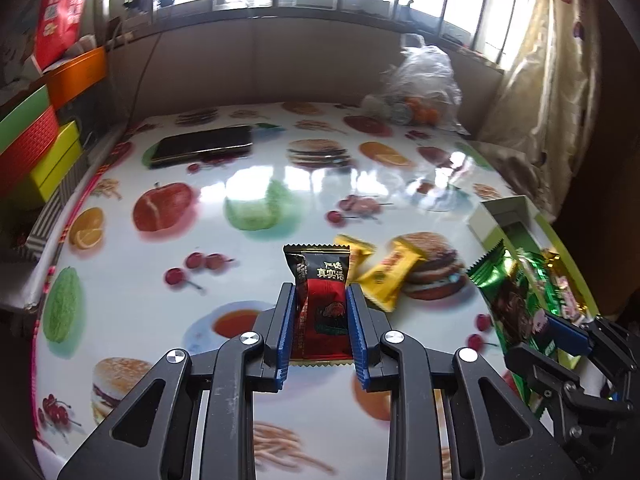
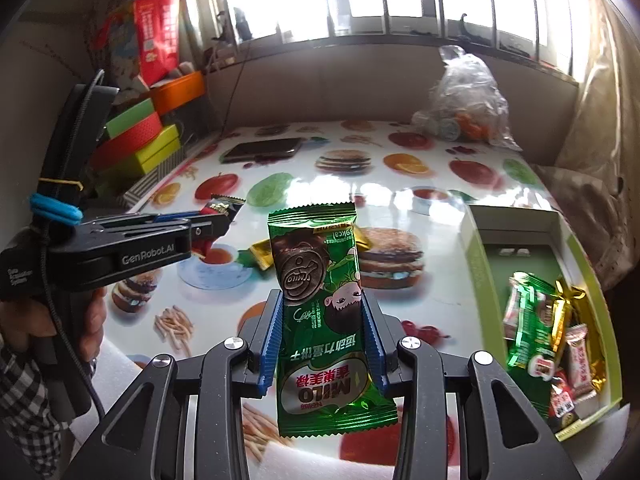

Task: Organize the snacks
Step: 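Carry the Milo packet and red-black candy over the green box with both grippers, then lower both snacks into the box and open both grippers, then move both grippers back over the yellow candies on the table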

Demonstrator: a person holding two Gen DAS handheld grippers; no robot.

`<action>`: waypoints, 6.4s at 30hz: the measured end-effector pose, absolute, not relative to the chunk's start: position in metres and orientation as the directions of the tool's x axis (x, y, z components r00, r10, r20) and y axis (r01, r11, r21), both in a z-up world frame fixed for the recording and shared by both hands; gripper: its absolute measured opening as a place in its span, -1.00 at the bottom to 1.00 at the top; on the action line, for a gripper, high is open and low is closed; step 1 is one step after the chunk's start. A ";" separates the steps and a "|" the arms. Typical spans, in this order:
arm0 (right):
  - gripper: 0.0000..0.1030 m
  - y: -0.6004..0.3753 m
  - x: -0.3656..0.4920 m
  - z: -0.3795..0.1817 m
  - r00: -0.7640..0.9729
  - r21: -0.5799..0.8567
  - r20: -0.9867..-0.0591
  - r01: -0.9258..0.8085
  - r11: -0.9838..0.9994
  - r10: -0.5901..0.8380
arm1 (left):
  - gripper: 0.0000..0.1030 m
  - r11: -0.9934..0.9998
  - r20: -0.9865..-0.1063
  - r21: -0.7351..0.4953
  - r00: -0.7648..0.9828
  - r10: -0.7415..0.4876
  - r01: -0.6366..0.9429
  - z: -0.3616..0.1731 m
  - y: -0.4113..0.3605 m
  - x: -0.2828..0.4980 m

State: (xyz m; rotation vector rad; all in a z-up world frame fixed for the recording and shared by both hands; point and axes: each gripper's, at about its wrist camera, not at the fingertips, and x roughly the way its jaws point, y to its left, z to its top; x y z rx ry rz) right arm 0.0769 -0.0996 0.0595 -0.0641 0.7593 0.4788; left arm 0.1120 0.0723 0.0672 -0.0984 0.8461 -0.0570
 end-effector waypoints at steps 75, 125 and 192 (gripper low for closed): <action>-0.29 -0.297 0.146 0.037 0.625 0.077 -0.778 -0.010 0.997 0.066 | -0.49 0.918 -0.799 -0.213 0.481 -0.361 0.336 0.043 -0.150 0.221; -0.14 -0.274 0.159 0.027 0.640 0.009 -0.766 -0.073 0.997 0.054 | -0.41 0.926 -0.821 -0.201 0.460 -0.337 0.319 0.027 -0.155 0.237; 0.06 -0.231 0.115 0.073 0.738 0.138 -0.652 -0.107 0.985 0.172 | -0.21 0.972 -0.684 -0.128 0.692 -0.231 0.197 0.089 -0.070 0.137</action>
